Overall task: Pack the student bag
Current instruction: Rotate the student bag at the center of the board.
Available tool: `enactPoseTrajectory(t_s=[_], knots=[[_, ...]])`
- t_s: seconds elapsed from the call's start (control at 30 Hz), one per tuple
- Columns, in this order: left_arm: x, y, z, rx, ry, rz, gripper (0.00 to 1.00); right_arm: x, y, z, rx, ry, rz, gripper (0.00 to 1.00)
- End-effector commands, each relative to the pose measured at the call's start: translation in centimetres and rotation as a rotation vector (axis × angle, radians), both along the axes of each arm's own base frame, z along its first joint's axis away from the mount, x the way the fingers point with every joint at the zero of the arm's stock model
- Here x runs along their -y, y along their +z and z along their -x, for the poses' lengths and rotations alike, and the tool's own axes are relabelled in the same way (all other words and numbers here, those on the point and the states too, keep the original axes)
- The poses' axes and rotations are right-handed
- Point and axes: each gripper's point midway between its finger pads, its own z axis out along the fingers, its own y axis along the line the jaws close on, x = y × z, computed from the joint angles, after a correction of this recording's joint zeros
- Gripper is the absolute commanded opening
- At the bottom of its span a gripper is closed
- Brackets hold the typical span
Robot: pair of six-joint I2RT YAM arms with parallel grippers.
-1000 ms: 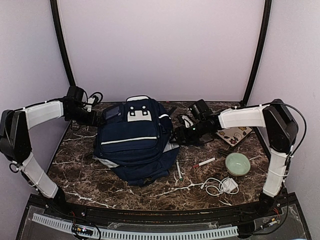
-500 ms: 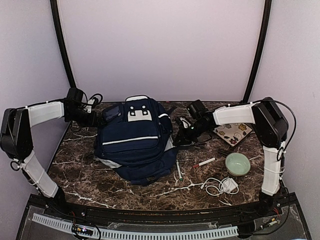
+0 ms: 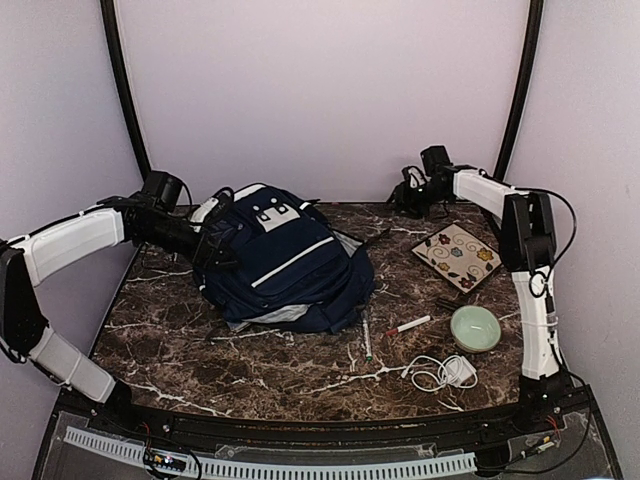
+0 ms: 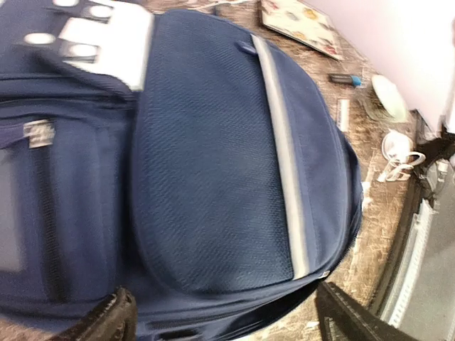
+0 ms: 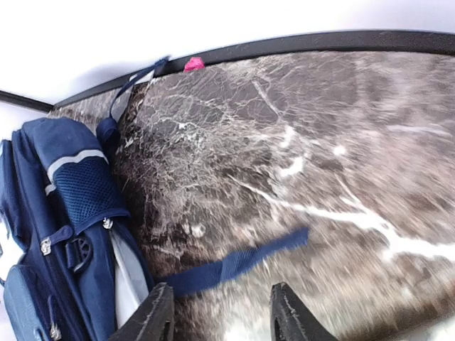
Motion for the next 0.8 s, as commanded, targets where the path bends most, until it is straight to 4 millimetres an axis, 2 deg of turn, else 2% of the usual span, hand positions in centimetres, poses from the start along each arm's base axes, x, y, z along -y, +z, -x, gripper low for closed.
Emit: enactPoseTrajectory(t_s=[0.0,0.1,0.2,0.33,0.4,0.5,0.57,0.67,0.7,0.77], knots=[[-4.6,1.4,-3.0,0.061,0.181,-0.159,0.94,-0.9,5.3,4.5,0.099,0.025,0.066,0.49],[-9.3,1.5,-7.5,-0.006,0.409,-0.107,0.98,-1.5,4.5,9.8,0.087,0.059,0.101,0.56],[-12.1,0.6,-10.6,-0.001,0.518,-0.103,0.99,-3.3,3.1,14.7,0.045,0.098,0.090,0.64],[-13.2,-2.5,-13.3,-0.031,0.556,-0.122,0.99,-7.0,0.7,20.5,-0.028,0.171,0.003,0.71],[-12.8,-4.4,-13.7,-0.067,0.536,-0.102,0.99,-9.1,0.1,22.5,-0.046,0.220,-0.051,0.72],[-11.8,-6.3,-13.4,-0.105,0.512,-0.054,0.96,-11.9,-0.8,24.9,-0.100,0.297,-0.132,0.71],[-11.3,-7.2,-12.8,-0.147,0.499,-0.032,0.91,-12.2,-2.3,25.9,-0.139,0.311,-0.151,0.62],[-10.2,-8.0,-11.0,-0.216,0.446,0.011,0.77,-11.6,-3.1,25.1,-0.157,0.285,-0.173,0.24],[-9.9,-8.3,-10.1,-0.238,0.430,0.021,0.70,-11.4,-3.0,24.5,-0.154,0.278,-0.187,0.15],[-9.2,-8.3,-8.5,-0.266,0.409,0.055,0.58,-10.6,-2.5,22.8,-0.141,0.249,-0.215,0.12]])
